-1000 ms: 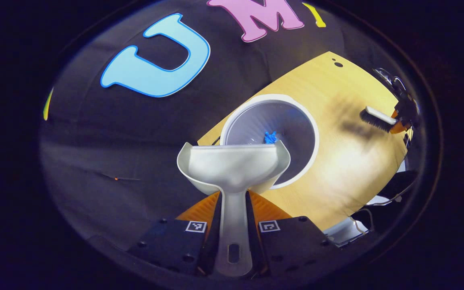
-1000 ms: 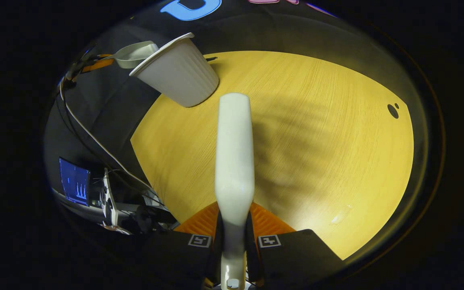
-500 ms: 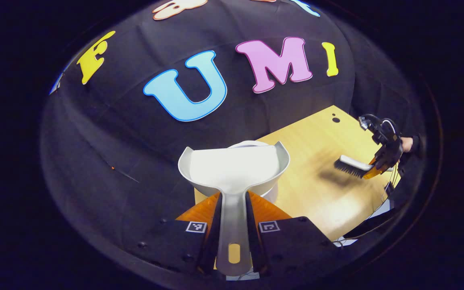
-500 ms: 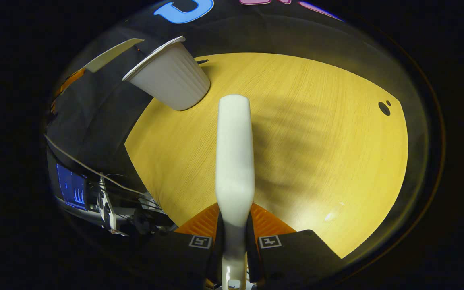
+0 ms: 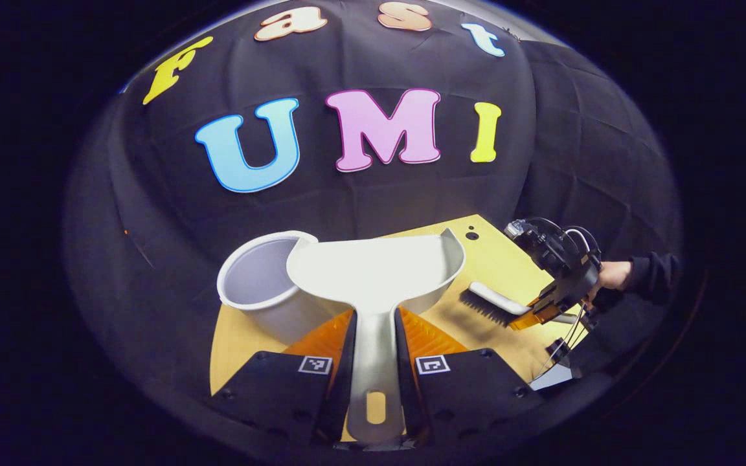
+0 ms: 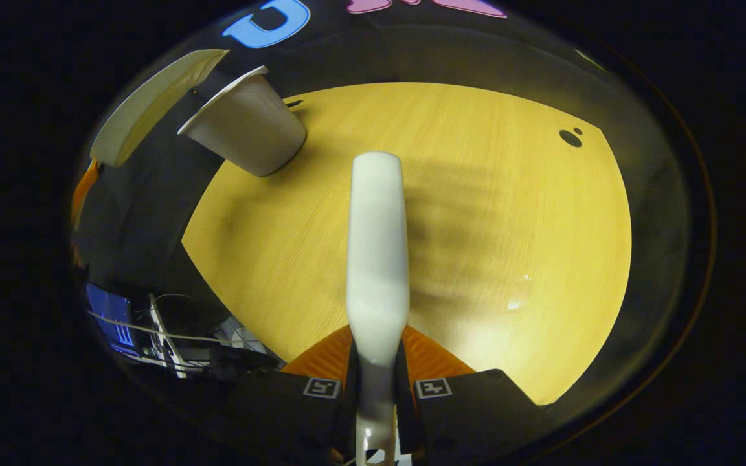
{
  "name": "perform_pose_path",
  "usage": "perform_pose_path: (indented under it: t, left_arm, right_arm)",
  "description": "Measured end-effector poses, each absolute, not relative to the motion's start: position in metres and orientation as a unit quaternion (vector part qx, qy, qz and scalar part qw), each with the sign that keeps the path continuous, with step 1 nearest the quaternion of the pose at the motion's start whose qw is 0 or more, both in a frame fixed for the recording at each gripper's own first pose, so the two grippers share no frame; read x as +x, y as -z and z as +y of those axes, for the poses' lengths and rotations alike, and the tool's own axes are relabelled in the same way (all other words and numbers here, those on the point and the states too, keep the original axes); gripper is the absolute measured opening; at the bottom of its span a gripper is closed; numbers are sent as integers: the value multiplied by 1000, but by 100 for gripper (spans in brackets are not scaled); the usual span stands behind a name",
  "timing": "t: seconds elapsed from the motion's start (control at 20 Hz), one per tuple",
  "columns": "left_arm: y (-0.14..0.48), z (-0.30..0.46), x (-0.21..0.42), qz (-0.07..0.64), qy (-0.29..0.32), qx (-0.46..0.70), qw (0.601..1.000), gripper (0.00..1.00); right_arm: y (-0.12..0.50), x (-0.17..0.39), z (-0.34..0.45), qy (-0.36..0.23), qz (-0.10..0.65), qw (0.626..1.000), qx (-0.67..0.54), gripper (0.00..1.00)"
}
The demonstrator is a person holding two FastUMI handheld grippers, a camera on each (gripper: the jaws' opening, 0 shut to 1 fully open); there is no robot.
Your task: Pick up the small broom and dustpan from the desktop, sweep the trash into the dustpan with the broom, and then empty the trash into the garbage bin.
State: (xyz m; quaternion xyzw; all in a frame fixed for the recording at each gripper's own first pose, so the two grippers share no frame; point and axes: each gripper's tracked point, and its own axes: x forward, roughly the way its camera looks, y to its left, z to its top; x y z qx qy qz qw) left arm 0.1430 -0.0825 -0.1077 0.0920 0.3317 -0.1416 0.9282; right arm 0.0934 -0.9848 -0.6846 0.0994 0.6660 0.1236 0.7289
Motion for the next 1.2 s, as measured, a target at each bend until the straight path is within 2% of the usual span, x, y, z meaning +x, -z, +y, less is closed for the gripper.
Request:
perform_pose_path:
  t: [0.2,0.25,0.35,0.4,0.5,0.55,0.6,0.7,0.75,0.85,0.95,1.05,1.2]
  left_arm:
    - [181,-102,130,355,132,57,924,31]
    - [200,-102,132,357,122,53,925,31]
    - [239,-96,138,365,96,55,924,31]
    - [260,-95,144,370,86,59,923,30]
    - [290,-93,157,353,78,66,930,31]
    - [303,-93,162,349,77,66,931,31]
    - [315,-95,165,355,78,57,930,31]
    - [339,-97,166,390,73,17,918,31]
    - [348,-98,167,406,65,-3,912,31]
    - [357,-102,165,418,56,-23,907,31]
    - [361,-106,160,419,60,7,906,31]
    - [361,-105,157,428,62,33,901,31]
    - [367,-108,154,459,50,34,886,31]
  right_arm:
    - [702,79,-986,-81,668,730,120,28]
    - [707,79,-985,-71,668,732,118,32]
    - [721,81,-979,-57,667,735,109,23]
    - [729,83,-973,-50,668,735,106,28]
    - [744,88,-959,-38,671,732,111,28]
    - [752,89,-953,-32,679,725,116,31]
    - [760,89,-949,-27,685,719,114,28]
    - [770,92,-949,-22,693,714,95,29]
    - [772,92,-947,-17,698,709,97,24]
    - [781,94,-945,-6,704,701,113,32]
    - [788,100,-951,4,709,696,112,31]
    - [792,99,-946,3,717,689,104,24]
    - [793,91,-941,2,726,681,94,28]
